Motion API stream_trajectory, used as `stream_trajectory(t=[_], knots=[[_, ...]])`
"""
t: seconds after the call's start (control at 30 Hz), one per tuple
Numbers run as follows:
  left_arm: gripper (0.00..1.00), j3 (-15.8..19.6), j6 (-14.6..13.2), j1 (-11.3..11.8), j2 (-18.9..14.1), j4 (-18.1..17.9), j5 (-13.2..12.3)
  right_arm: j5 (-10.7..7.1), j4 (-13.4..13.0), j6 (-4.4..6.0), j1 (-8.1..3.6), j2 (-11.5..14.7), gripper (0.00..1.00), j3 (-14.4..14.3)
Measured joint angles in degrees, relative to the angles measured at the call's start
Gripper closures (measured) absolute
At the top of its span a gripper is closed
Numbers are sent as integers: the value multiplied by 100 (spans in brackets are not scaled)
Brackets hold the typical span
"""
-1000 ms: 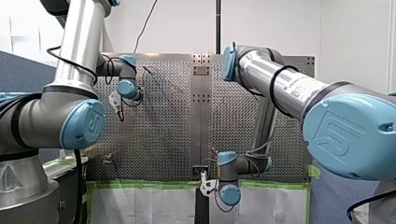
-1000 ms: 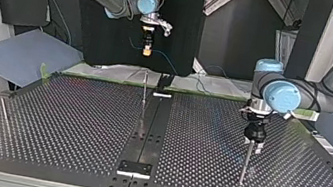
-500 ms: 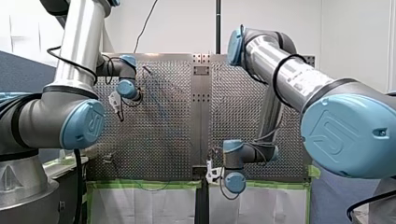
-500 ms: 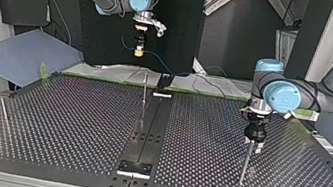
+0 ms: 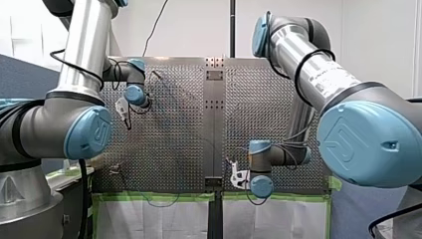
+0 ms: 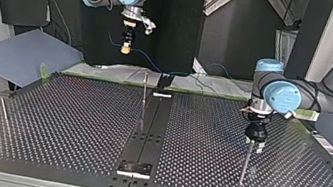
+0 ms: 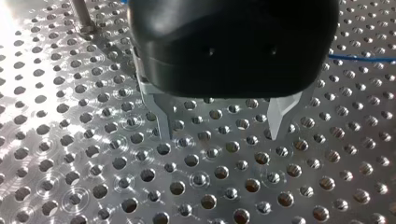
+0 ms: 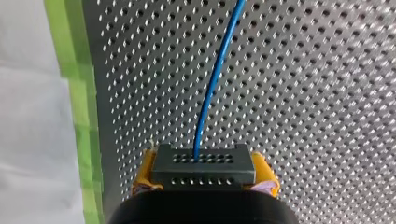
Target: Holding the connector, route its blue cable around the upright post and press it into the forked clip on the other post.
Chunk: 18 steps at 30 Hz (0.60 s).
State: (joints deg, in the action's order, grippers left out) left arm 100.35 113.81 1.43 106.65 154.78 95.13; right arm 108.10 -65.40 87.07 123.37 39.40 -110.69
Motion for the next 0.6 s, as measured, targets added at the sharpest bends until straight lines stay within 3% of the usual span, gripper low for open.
stream_trajectory(t=[0.17, 0.5, 0.6], knots=[[1, 0, 0, -7, 0, 4, 1, -97, -147, -38, -226, 9, 100, -165], [1, 0, 0, -13, 0, 22, 1, -611, -363, -138, -766, 8, 100, -283], [1, 0, 0, -16, 0, 32, 1, -764, -424, -184, -859, 6, 100, -282]])
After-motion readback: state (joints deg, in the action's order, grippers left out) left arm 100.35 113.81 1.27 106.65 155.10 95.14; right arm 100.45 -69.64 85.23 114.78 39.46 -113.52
